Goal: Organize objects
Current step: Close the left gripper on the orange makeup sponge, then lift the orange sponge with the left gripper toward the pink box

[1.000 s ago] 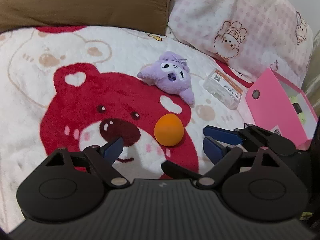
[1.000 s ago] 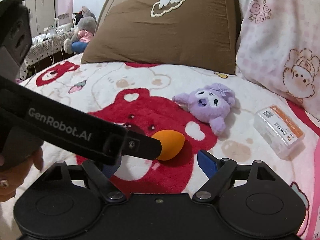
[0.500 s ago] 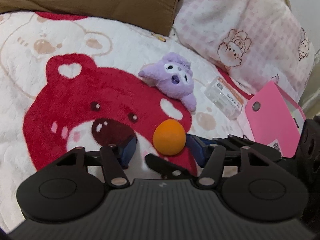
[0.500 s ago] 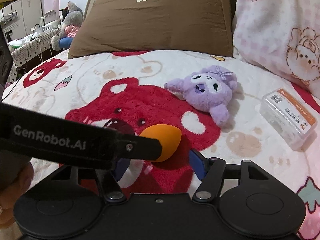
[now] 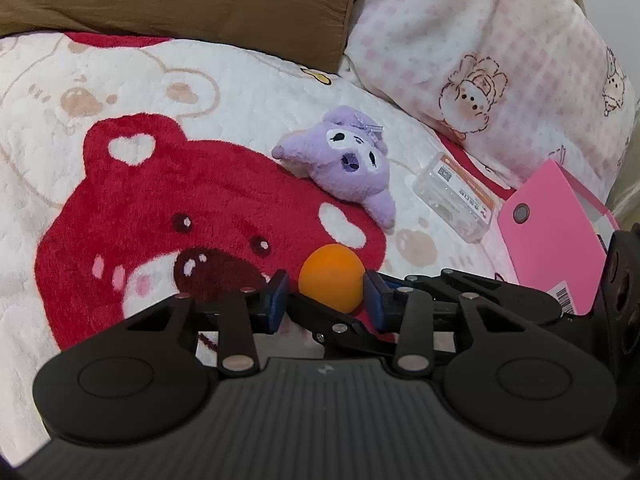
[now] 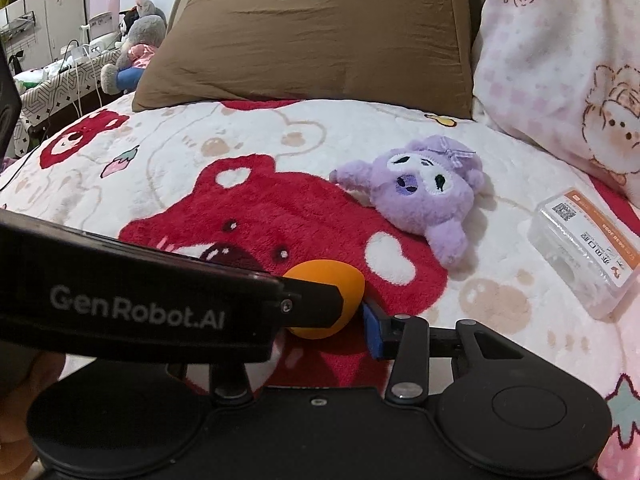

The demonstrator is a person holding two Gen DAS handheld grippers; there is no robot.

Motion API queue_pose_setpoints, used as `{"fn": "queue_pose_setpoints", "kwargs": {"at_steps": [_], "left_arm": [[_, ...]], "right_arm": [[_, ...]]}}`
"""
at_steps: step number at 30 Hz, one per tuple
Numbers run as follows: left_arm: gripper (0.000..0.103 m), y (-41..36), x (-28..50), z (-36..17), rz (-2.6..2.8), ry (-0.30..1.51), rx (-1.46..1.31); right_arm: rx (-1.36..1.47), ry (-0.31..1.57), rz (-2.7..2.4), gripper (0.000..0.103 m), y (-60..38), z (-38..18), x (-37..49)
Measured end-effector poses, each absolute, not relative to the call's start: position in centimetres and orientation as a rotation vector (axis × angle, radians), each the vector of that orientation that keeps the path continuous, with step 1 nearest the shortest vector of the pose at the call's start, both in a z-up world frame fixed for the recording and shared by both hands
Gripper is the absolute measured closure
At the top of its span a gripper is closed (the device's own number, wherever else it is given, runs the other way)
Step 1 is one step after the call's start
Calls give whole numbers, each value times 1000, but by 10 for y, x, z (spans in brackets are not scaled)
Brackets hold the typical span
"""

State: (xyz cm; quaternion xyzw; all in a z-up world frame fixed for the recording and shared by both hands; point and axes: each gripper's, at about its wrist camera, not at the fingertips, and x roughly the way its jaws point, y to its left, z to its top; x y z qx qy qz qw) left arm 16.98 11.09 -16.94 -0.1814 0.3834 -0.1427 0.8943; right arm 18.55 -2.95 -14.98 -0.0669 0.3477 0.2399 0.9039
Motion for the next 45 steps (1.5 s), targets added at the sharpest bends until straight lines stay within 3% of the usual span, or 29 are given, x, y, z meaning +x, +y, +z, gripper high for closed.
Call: {"fn": "queue_pose_setpoints", "kwargs": {"at_steps": [2,3,17,30,45], "left_arm": [[67,109,169,-167,-300,788,-357],[73,108,168,-165,-308,782,-348],[74,81,161,-147,-350,883,-233],[74,57,138,-125,-389,1011,-255],[74,44,90,-83,-442,1006,-251]], "right_arm": [[-135,720,495,57,-29,-149,186],[-142,719,495,57,-29,-148,185],[-203,696,467,58,-37,-142,161],[-186,810,443,58,-61,-120,129],[-157,857,452,57,-79,-81,87]]}}
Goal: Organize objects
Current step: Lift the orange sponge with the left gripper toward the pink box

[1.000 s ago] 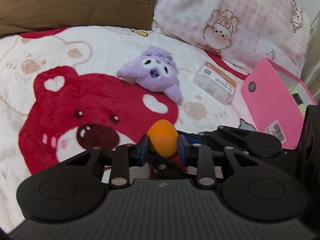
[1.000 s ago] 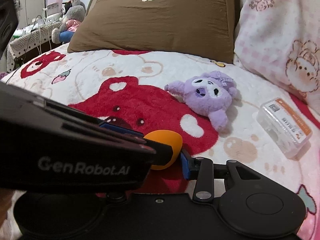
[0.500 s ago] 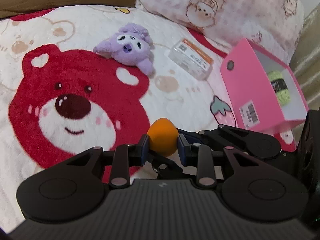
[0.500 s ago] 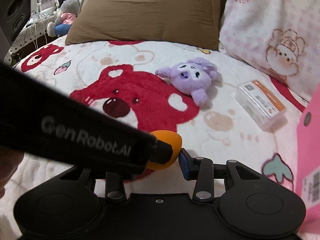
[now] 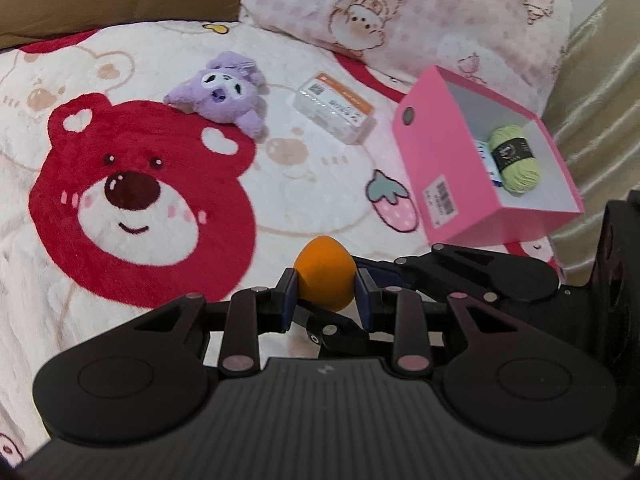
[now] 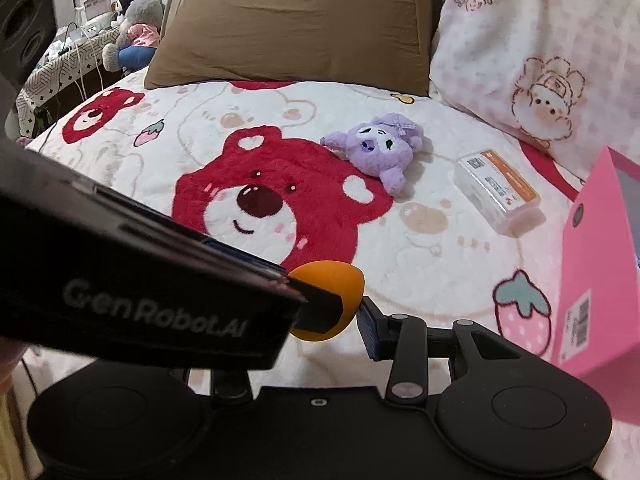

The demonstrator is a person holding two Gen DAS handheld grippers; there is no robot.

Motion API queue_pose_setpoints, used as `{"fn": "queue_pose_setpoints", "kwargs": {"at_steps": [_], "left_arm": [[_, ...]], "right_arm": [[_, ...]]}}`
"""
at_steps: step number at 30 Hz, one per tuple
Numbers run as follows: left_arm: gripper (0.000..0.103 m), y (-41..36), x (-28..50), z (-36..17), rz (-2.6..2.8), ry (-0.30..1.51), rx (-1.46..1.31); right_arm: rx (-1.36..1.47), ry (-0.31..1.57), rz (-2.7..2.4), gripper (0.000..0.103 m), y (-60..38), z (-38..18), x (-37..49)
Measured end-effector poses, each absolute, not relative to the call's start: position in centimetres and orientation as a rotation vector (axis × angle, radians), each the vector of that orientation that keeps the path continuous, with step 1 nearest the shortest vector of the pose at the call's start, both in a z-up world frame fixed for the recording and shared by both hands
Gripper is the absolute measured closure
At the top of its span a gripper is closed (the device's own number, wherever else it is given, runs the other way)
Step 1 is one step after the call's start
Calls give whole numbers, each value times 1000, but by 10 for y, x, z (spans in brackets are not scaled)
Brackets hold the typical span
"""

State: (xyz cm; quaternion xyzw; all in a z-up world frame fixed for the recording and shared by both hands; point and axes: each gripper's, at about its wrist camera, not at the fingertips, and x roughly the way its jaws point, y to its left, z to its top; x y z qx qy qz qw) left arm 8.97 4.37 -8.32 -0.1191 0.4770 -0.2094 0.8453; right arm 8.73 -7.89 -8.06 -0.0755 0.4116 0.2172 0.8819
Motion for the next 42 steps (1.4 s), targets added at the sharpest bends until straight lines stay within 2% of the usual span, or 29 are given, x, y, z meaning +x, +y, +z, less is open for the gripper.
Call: {"fn": "queue_pose_setpoints", "kwargs": {"at_steps": [21,42], "left_arm": [[74,13,41,-24,-573,968,-248],[73,-28,16,7,-585,945,-150]], "right_arm": [[-106,826,425,57,-125,-19,33],[-150,792,447,57,-152,7,10]]}}
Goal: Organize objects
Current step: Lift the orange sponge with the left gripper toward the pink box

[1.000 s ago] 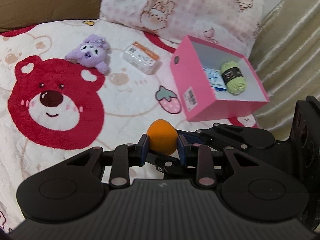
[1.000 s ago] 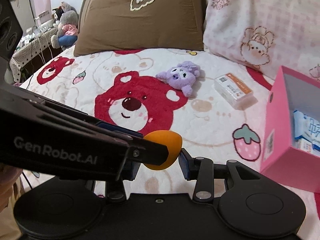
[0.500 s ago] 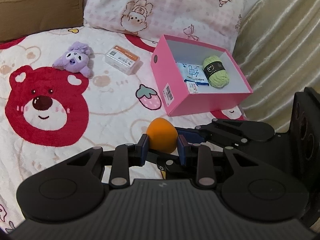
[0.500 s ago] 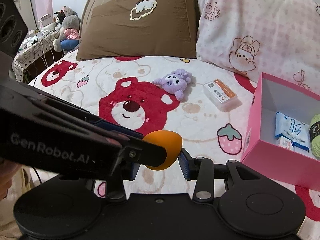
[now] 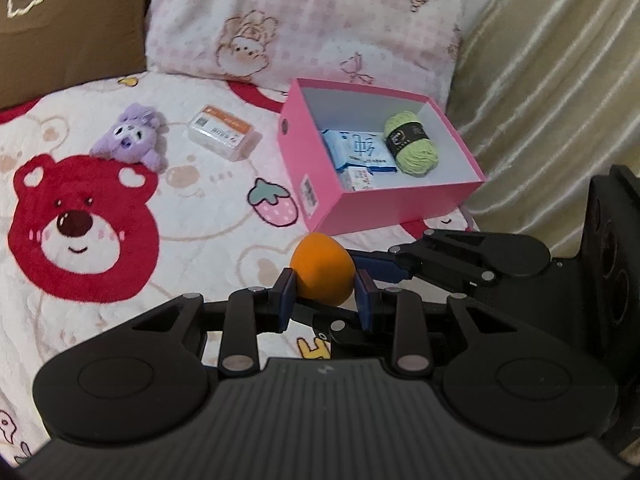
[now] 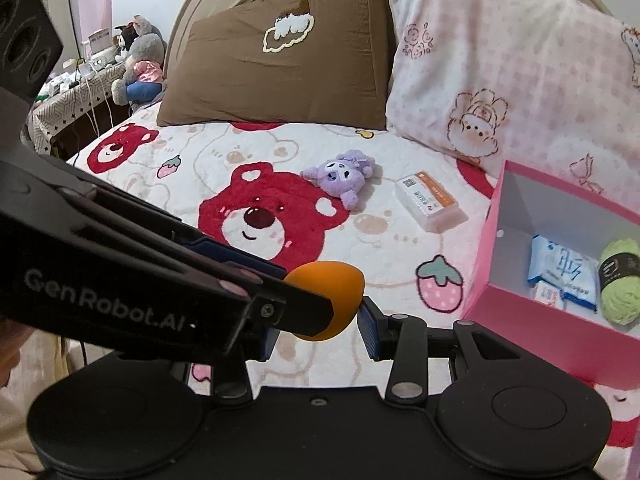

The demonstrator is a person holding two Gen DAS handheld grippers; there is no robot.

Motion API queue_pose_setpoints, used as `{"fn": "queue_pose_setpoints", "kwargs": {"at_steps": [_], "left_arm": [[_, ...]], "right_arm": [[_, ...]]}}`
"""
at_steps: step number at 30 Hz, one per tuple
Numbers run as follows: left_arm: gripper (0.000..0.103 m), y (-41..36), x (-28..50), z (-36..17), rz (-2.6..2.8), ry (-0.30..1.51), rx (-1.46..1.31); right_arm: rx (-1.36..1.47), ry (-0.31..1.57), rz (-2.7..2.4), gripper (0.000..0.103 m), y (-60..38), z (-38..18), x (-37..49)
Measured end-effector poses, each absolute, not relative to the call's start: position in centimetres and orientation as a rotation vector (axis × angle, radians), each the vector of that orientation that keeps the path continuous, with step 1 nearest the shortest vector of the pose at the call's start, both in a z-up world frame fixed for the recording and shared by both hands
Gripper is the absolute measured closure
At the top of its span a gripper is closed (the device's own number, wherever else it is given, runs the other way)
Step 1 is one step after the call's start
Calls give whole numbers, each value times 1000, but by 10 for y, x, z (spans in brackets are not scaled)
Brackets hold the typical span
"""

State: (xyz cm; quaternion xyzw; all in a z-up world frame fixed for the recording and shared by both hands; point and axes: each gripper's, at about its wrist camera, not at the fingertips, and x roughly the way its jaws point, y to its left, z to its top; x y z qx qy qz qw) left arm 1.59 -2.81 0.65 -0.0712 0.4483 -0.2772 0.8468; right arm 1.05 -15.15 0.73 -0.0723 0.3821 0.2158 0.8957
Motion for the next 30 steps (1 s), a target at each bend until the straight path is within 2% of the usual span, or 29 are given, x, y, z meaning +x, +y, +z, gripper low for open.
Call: {"fn": "queue_pose_setpoints", "kwargs": {"at_steps": [30], "left_arm": [[73,-149,68,43,-692,919,-121]], "right_arm": [[-194,686,324,57,-257,47,37]]}}
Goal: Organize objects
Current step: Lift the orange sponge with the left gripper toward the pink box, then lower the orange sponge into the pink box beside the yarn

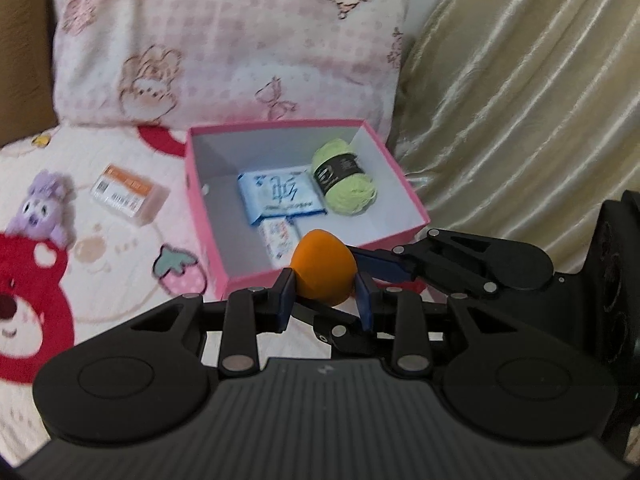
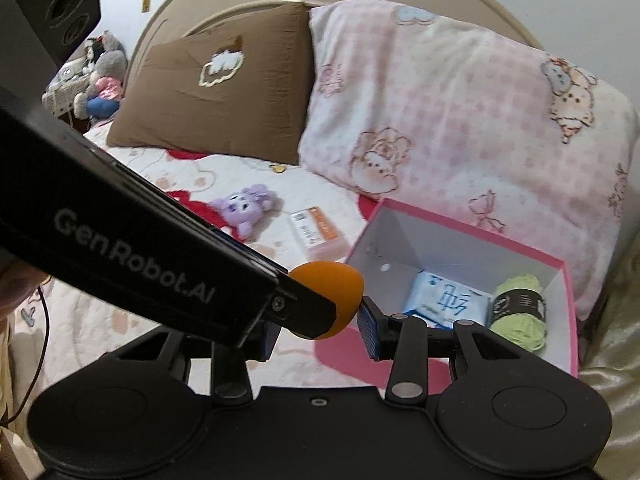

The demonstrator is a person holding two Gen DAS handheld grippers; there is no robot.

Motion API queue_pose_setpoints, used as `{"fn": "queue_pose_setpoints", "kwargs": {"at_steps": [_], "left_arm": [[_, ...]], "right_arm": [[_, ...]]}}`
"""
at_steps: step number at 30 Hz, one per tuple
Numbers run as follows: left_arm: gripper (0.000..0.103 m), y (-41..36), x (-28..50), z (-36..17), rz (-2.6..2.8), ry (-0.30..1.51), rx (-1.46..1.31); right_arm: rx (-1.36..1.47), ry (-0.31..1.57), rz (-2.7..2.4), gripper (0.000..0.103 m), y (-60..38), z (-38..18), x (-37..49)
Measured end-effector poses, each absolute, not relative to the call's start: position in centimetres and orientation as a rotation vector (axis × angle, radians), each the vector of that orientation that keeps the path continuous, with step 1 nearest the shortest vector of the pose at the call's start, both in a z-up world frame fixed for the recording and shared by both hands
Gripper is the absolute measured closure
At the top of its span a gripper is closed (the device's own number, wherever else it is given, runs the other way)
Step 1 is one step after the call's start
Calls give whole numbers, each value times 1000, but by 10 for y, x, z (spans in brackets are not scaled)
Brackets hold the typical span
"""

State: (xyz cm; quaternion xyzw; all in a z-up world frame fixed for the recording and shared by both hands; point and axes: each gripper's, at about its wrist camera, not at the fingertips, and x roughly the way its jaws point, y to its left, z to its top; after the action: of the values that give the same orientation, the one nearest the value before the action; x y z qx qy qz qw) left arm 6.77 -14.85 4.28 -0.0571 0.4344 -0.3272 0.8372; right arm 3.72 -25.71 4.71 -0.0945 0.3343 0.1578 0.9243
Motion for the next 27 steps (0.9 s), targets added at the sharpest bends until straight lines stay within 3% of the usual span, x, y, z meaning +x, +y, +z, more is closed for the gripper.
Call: {"fn": "queue_pose_setpoints", "kwargs": {"at_steps": [27], "left_arm": [[73,-263,188,-7,-672,936,-172]], "right_arm": [[9,772,277,57,-379,4,156]]}}
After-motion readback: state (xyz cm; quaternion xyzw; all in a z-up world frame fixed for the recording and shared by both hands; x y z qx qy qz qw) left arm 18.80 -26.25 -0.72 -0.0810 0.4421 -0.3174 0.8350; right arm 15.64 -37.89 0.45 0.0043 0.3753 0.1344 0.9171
